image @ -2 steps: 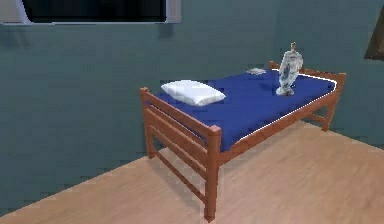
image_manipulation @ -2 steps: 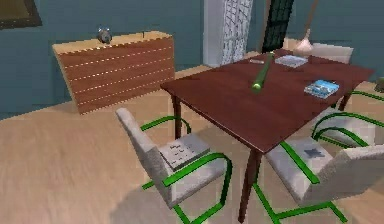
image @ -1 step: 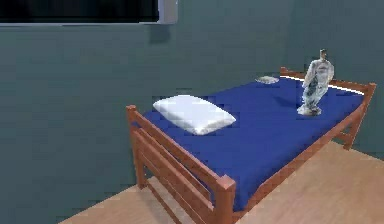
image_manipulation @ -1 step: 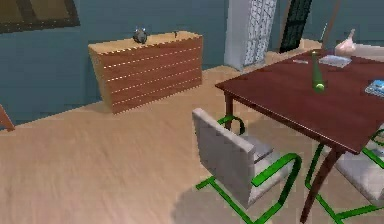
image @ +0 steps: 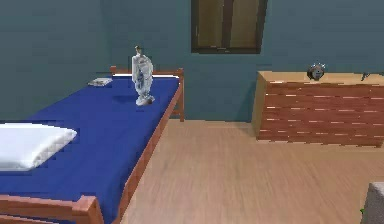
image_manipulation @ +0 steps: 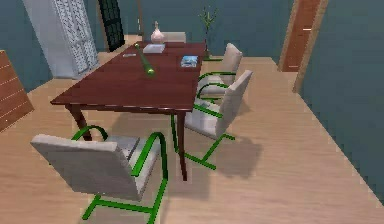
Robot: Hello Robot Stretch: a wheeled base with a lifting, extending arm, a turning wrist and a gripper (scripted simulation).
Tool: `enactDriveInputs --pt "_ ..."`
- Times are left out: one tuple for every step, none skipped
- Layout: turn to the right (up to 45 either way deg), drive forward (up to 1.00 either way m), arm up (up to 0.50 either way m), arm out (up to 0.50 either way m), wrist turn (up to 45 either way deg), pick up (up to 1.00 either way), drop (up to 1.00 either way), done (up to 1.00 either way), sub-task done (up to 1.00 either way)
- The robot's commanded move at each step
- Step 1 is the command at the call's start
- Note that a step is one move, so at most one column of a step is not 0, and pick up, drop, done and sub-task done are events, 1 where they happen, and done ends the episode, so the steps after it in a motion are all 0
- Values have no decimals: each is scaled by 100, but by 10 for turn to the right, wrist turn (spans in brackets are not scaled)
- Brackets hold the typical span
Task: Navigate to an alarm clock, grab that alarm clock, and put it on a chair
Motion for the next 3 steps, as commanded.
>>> enactDriveInputs --pt "30 0 0 0 0 0 0 0 0" --pt "120 0 0 0 0 0 0 0 0" --pt "0 25 0 0 0 0 0 0 0"
